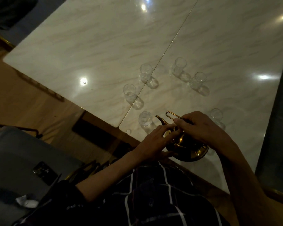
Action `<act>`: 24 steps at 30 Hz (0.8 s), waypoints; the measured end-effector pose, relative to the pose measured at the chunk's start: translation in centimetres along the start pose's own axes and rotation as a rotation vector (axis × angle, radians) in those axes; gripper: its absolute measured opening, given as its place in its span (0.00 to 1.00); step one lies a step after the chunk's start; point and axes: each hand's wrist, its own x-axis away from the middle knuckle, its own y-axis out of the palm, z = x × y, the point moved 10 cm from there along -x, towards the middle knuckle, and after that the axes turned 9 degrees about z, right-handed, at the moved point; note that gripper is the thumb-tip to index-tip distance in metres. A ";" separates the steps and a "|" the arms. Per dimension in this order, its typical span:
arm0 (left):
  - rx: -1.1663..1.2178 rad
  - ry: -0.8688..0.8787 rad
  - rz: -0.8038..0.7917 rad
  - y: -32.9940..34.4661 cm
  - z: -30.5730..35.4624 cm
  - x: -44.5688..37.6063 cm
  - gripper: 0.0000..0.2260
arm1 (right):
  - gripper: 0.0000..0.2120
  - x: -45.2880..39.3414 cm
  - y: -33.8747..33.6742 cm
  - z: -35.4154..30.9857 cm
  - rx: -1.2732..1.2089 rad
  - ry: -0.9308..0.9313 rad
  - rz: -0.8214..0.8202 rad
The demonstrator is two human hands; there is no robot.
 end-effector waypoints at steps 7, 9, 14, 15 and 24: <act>0.000 -0.004 0.002 -0.1 -0.1 -0.2 0.35 | 0.21 -0.3 0.0 0.1 0.009 0.009 -0.007; 0.000 -0.004 0.006 -0.2 -0.1 -0.2 0.35 | 0.21 -0.4 0.0 0.0 0.008 0.003 -0.012; -0.001 -0.010 0.013 -0.2 -0.1 -0.2 0.35 | 0.21 -0.5 0.1 -0.1 0.000 -0.012 -0.023; 0.003 -0.009 0.022 -0.3 -0.1 -0.2 0.35 | 0.21 -0.5 0.1 -0.1 -0.003 -0.013 -0.027; -0.015 -0.028 0.040 0.1 -0.3 -0.3 0.36 | 0.20 -0.6 0.0 0.1 -0.053 -0.031 -0.037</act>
